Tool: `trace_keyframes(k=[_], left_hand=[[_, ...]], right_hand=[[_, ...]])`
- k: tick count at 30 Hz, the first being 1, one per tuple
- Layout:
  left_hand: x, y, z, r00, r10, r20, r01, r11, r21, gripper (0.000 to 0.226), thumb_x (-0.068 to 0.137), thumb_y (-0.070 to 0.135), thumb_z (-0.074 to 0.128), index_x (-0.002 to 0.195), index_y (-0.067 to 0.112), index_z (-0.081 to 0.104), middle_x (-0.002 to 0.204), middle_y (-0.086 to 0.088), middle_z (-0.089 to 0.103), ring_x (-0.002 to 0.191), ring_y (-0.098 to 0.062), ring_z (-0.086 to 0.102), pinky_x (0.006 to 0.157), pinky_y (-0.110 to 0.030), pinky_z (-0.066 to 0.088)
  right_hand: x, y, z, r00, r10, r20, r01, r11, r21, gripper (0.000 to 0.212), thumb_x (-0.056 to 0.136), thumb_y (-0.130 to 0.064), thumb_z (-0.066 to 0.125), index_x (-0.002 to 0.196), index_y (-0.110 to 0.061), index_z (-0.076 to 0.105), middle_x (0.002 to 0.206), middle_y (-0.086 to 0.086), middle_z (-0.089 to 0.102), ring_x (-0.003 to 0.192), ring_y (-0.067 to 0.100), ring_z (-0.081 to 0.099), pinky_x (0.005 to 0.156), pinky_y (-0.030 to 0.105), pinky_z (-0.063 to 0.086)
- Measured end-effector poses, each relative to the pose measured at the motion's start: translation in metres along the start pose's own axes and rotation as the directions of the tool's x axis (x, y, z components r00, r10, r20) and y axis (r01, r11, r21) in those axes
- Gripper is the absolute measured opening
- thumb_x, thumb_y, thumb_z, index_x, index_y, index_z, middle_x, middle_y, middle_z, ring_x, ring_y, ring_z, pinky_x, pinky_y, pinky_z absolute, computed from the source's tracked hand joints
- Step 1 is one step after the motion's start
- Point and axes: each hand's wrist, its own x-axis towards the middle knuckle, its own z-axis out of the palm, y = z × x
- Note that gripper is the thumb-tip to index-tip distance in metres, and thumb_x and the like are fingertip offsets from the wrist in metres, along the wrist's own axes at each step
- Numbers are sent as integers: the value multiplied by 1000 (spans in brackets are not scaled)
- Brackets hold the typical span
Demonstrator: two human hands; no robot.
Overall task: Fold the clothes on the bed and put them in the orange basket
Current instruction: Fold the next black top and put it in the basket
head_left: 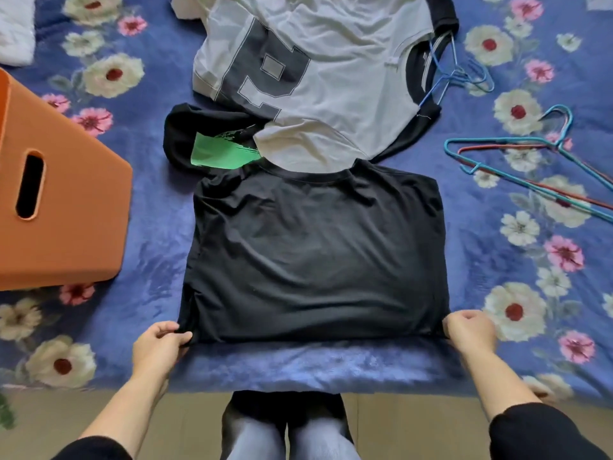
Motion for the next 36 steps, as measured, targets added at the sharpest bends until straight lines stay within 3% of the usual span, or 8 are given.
trace_keyframes(k=[7,11,13,17,19,23,29,36], left_hand=[[-37,29,72,642,750,160,-686,468,557,53,80,9,58,132,10,47,142,-14,38,130,-34,32,106,-49,29],[-47,9,122,285,590,755,-901,-103,420,57,84,32,45,141,26,45,152,-13,34,137,-37,34,105,-48,40],[-56,5,138,297,415,860,-891,-204,406,58,92,35,37,149,35,28,161,-9,10,147,-35,13,114,-51,27],[-61,7,148,417,306,856,-896,-17,443,57,99,27,36,152,37,17,161,2,-16,147,-22,-18,118,-41,-4],[-57,16,144,454,342,823,-872,362,331,45,100,22,40,144,32,41,161,5,9,149,-15,-4,118,-32,4],[-49,50,118,736,147,661,-153,987,-49,28,101,27,40,120,31,61,128,3,63,121,-10,54,96,-25,38],[6,59,56,755,34,655,324,849,-418,63,97,59,25,127,16,59,110,-11,71,102,-29,65,94,-43,44],[10,63,46,823,207,530,-191,978,-86,30,85,13,68,115,17,63,108,0,71,103,-19,66,92,-35,51]], right_hand=[[2,-26,6,982,-110,152,92,989,119,26,80,-17,69,102,-8,57,95,4,58,88,22,52,74,34,38],[5,-35,10,964,-37,263,-9,985,174,34,75,-18,75,104,-7,62,98,6,68,89,23,63,69,31,47],[5,-45,4,943,11,331,-70,983,169,23,73,-10,72,95,-8,66,94,8,69,80,22,63,63,29,46],[-10,-77,-2,857,-14,515,-163,941,297,23,76,-2,62,98,-7,65,89,10,66,74,22,60,61,29,47],[-36,-101,8,866,-164,473,-59,905,420,18,79,3,55,87,-11,62,87,8,64,76,19,58,63,27,47],[-115,-141,55,756,-497,427,271,831,487,23,75,2,58,87,-17,63,83,-8,68,71,-1,58,65,12,46],[-192,-134,126,249,-429,868,471,837,279,81,87,-20,60,148,-50,16,97,-8,68,86,-2,63,84,12,46],[-154,-102,143,585,-378,718,537,844,6,37,83,-19,59,119,-26,59,76,-2,67,79,16,66,83,35,53]])
